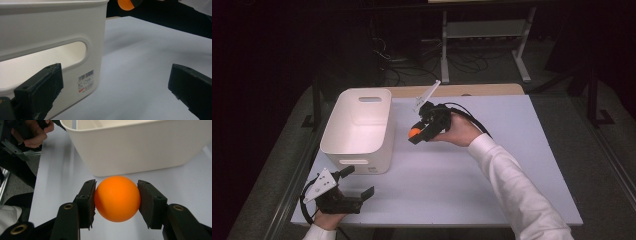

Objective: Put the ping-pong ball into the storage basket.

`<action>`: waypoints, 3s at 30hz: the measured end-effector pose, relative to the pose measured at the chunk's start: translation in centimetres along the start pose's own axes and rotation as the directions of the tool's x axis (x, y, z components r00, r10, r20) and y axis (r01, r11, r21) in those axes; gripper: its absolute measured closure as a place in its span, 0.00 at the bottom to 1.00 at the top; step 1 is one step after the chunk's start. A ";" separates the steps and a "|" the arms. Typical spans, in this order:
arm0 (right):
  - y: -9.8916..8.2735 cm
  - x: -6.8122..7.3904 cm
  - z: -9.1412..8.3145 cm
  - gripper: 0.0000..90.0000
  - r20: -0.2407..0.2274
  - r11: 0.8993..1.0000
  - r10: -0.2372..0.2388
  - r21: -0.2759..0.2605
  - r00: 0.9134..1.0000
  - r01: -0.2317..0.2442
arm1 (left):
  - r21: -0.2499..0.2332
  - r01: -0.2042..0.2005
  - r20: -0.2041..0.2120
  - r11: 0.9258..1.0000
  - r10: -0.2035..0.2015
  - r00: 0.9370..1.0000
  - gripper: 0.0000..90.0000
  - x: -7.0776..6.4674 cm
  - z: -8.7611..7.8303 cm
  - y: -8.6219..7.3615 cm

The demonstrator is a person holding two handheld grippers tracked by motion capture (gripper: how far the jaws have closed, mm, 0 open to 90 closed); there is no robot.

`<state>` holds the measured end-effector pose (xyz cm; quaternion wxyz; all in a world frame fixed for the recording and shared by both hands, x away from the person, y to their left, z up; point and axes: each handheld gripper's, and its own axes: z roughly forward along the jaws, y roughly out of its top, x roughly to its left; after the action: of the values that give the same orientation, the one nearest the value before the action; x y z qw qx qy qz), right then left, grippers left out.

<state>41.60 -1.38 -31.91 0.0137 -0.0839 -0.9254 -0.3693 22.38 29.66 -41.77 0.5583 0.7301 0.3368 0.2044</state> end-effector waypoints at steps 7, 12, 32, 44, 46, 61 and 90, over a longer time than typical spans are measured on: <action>1.2 0.1 0.0 0.55 -0.002 1.000 -0.021 -0.007 1.000 0.021 | -0.004 0.005 0.002 1.000 -0.005 1.000 0.00 0.0 0.0 0.0; 1.9 0.0 -0.2 0.55 0.002 1.000 -0.017 -0.009 1.000 0.017 | -0.003 0.003 0.000 1.000 -0.003 1.000 0.00 0.0 0.0 0.0; 4.4 0.2 -0.8 0.55 0.008 0.998 -0.046 -0.032 0.999 0.047 | -0.008 0.009 0.000 1.000 -0.009 1.000 0.00 0.0 -0.1 0.0; 5.8 0.5 -0.8 0.55 0.011 0.997 -0.063 -0.052 0.998 0.064 | -0.011 0.014 0.001 1.000 -0.014 1.000 0.00 0.0 -0.1 0.0; 6.0 0.5 -0.8 0.55 0.007 0.996 -0.066 -0.051 0.998 0.067 | -0.011 0.014 0.001 1.000 -0.014 1.000 0.00 0.0 -0.1 0.0; 7.5 0.6 -0.5 0.55 0.016 0.995 -0.084 -0.050 0.996 0.085 | -0.010 0.013 0.003 1.000 -0.013 1.000 0.00 0.1 -0.1 0.0; 10.2 0.7 1.4 0.55 -0.002 0.994 -0.102 -0.034 0.995 0.102 | -0.002 -0.003 0.007 1.000 0.003 1.000 0.00 0.1 -0.1 0.0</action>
<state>42.61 6.93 -25.92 -0.0046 -0.0361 -0.9220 -0.3855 22.33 29.80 -41.74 0.5598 0.7309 0.3334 0.2029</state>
